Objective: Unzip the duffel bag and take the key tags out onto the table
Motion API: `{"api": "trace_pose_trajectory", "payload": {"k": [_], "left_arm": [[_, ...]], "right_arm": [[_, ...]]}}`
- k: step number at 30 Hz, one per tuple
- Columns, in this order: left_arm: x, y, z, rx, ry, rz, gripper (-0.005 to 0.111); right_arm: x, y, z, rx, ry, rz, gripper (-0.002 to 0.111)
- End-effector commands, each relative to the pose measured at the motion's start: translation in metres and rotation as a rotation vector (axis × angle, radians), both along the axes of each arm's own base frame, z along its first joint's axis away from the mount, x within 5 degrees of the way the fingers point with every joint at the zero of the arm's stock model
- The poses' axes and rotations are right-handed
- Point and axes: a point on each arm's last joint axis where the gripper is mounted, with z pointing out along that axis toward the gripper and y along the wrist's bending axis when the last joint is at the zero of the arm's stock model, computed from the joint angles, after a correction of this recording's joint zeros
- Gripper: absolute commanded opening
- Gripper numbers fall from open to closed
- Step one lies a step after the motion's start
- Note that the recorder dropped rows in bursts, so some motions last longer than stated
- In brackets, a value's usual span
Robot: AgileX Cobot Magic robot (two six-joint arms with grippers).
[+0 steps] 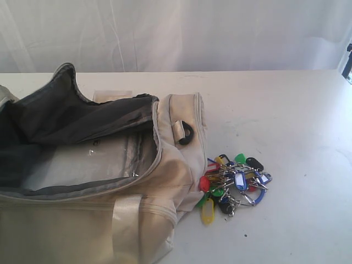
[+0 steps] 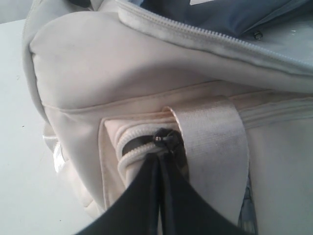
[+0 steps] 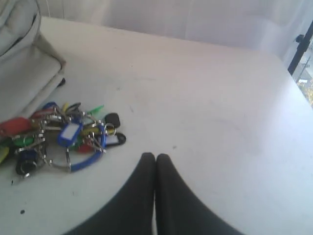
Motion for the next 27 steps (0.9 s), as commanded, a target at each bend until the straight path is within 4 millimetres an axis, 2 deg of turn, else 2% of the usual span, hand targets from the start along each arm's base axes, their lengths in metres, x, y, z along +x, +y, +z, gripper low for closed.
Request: {"api": "trace_pose_trajectory", "payload": {"k": [1,7,17,27], "left_arm": [[-0.0003,0.0001,-0.0007,-0.009,-0.002,0.006,0.000],[-0.0003,0.0001,-0.0007,-0.009,-0.002,0.006,0.000],[-0.0003,0.0001,-0.0007,-0.009,-0.002,0.006,0.000],[-0.0005,0.0030,-0.0007,0.005,-0.001,0.053,0.000]], "right_arm": [[0.0019,-0.0007,0.0094,-0.003,-0.122,-0.010,0.000],[0.0018,-0.0013,0.0084,-0.003,-0.111,-0.021,0.000],[0.0007,-0.0076,0.0047,-0.005,-0.070,-0.137,0.000],[-0.0003,-0.0076,0.0002,-0.001,-0.019,-0.141,0.000]]}}
